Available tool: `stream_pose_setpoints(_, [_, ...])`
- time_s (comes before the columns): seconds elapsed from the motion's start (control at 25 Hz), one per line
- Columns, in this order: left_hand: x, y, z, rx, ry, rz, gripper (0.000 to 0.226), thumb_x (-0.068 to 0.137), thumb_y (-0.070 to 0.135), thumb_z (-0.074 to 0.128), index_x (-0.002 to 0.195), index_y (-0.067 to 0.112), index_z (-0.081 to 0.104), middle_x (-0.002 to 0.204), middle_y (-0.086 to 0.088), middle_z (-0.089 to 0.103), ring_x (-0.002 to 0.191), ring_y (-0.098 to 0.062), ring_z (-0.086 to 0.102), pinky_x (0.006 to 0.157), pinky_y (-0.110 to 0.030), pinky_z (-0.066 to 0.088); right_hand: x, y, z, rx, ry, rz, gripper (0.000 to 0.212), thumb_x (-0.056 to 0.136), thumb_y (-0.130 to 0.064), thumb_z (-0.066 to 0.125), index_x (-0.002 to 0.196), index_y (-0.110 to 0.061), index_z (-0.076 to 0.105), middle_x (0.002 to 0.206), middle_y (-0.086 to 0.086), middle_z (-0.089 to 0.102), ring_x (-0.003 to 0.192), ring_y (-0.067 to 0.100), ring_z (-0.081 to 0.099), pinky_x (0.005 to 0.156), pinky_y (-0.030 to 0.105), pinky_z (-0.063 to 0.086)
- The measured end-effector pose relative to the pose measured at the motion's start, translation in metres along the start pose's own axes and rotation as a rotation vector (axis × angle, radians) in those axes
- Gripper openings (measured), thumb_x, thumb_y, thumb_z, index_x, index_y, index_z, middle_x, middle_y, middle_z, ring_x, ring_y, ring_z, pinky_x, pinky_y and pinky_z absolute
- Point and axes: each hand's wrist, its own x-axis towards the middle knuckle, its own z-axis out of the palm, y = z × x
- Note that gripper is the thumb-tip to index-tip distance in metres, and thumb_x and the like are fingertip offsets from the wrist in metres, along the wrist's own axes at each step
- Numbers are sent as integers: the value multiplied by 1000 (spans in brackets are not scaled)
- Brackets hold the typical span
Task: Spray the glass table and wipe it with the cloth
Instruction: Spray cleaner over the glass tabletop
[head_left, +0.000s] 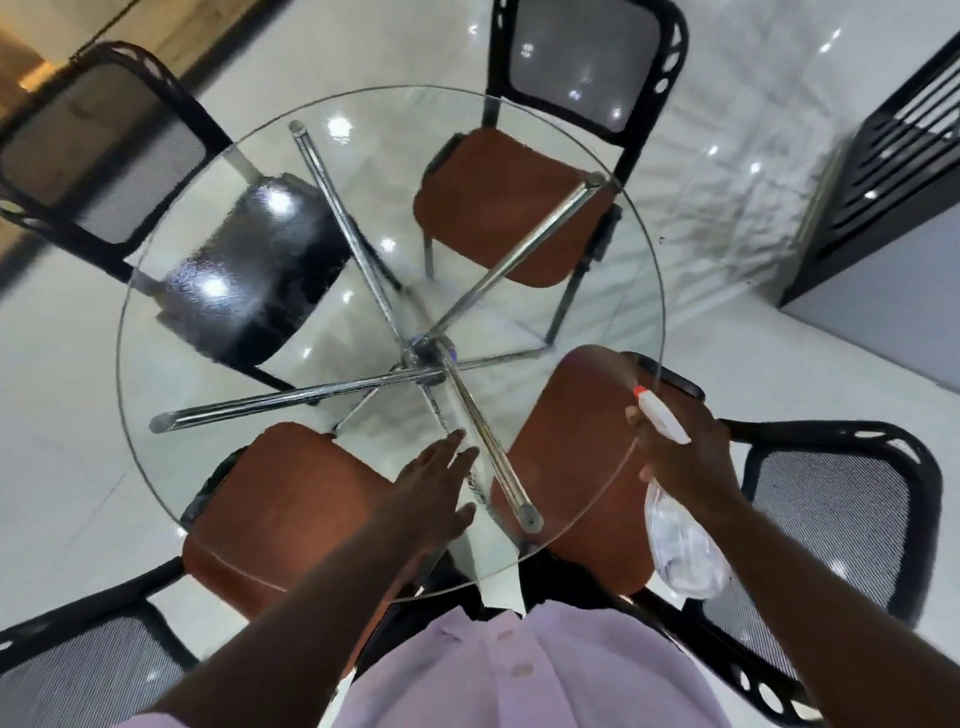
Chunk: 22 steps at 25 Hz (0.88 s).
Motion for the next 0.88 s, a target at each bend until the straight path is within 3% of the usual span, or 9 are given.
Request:
stream_pose_setpoints(0.08, [14,15,1,49,-15,60,81,96,46,60,164,22,22,175,-3,6,158,-28,18,125,-45,29,-8,24,-9,30,-27,44,13,97,-13,76,98,-25,78,96,8,82,47,25,67,52,40,62])
stream_pose_setpoints(0.16, [25,25,2,82,-10,93,82,93,45,63,163,20,26,173,-6,14,156,-31,25,123,-47,34,-20,43,-10,-36,-114,32,12,98,-18,77,105,-28,78,88,-10,82,46,15,68,49,33,60])
stream_pose_setpoints(0.24, [33,30,1,90,-12,88,86,90,44,65,163,21,27,172,-6,18,155,-30,28,122,-48,36,-33,63,-7,-168,-217,20,9,94,-32,77,89,-40,76,72,-18,74,50,12,70,54,38,63])
stream_pose_setpoints(0.28, [36,31,1,93,-15,80,87,89,45,66,163,21,27,172,-5,19,155,-29,28,122,-47,36,-39,71,-6,-234,-250,26,12,92,-41,76,81,-42,72,67,-17,71,54,14,70,60,42,65])
stream_pose_setpoints(0.36, [43,35,-1,114,-35,82,87,89,46,65,163,21,27,173,-5,17,155,-29,26,122,-48,35,-40,82,-11,-242,-263,48,17,89,-52,72,82,-36,71,67,-11,70,56,18,70,63,46,65])
stream_pose_setpoints(0.56, [75,50,-29,125,-19,59,87,94,46,64,165,24,18,175,-1,5,159,-27,16,127,-43,25,23,53,-36,-35,-107,80,12,95,-26,77,83,-30,76,66,-1,75,42,22,68,46,32,59])
stream_pose_setpoints(0.68, [97,52,-59,118,23,42,89,95,47,64,165,24,15,175,-1,2,160,-26,12,128,-45,22,74,17,-40,-52,-54,-16,13,91,-33,76,86,-22,77,70,9,76,48,28,71,55,41,63])
stream_pose_setpoints(0.8, [117,48,-93,133,120,40,88,93,51,62,165,21,19,175,-4,7,160,-30,14,127,-48,24,123,-35,-34,-138,-98,-123,29,96,-43,75,84,-18,69,65,3,73,46,21,72,54,26,58])
stream_pose_setpoints(0.88, [124,43,-113,112,180,24,86,93,49,63,164,20,23,174,-4,11,158,-30,19,126,-48,27,150,-63,-27,-139,-88,-152,32,96,-47,72,80,-20,66,64,0,71,44,18,71,53,25,57])
